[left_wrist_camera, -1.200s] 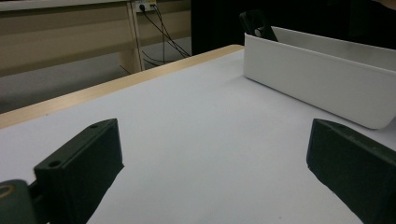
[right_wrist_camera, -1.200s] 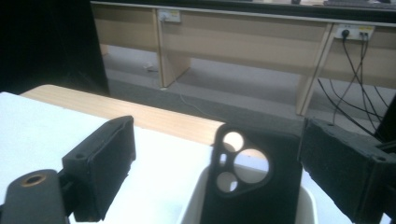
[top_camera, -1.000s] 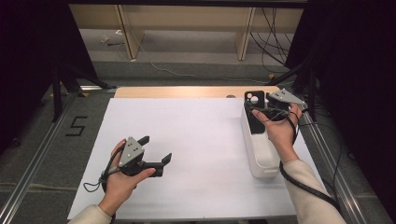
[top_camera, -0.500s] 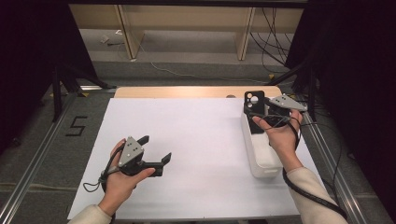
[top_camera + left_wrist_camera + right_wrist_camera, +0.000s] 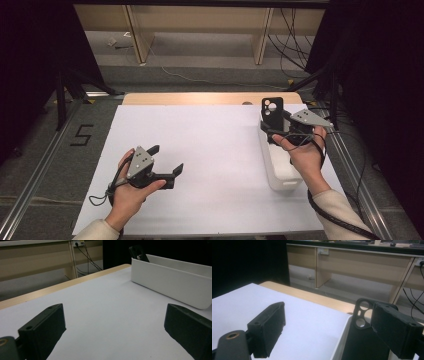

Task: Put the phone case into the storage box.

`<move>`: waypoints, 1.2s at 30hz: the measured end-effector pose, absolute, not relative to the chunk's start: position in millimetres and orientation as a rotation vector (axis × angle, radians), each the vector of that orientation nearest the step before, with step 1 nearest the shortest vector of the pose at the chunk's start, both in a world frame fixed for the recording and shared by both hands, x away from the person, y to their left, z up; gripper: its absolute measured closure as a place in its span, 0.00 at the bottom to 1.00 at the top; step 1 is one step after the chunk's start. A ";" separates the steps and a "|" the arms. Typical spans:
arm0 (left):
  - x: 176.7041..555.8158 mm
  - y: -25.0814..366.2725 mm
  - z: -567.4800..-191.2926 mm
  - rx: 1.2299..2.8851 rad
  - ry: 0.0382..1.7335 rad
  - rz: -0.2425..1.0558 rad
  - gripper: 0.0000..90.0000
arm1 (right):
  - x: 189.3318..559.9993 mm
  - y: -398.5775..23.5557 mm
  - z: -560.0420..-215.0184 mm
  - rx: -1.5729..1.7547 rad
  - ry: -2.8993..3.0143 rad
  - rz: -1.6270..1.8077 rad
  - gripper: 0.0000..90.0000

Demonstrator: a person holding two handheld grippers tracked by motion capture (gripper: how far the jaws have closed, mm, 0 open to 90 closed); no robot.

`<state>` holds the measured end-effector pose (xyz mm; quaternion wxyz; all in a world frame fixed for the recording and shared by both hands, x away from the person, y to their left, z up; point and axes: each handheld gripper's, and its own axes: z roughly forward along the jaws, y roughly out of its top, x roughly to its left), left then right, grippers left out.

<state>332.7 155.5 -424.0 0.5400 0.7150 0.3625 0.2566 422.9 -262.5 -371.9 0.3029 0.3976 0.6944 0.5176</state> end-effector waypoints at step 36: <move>333.0 156.6 -423.1 1.696 0.864 0.618 0.03 | 381.6 -268.0 -378.6 0.966 1.903 1.441 0.16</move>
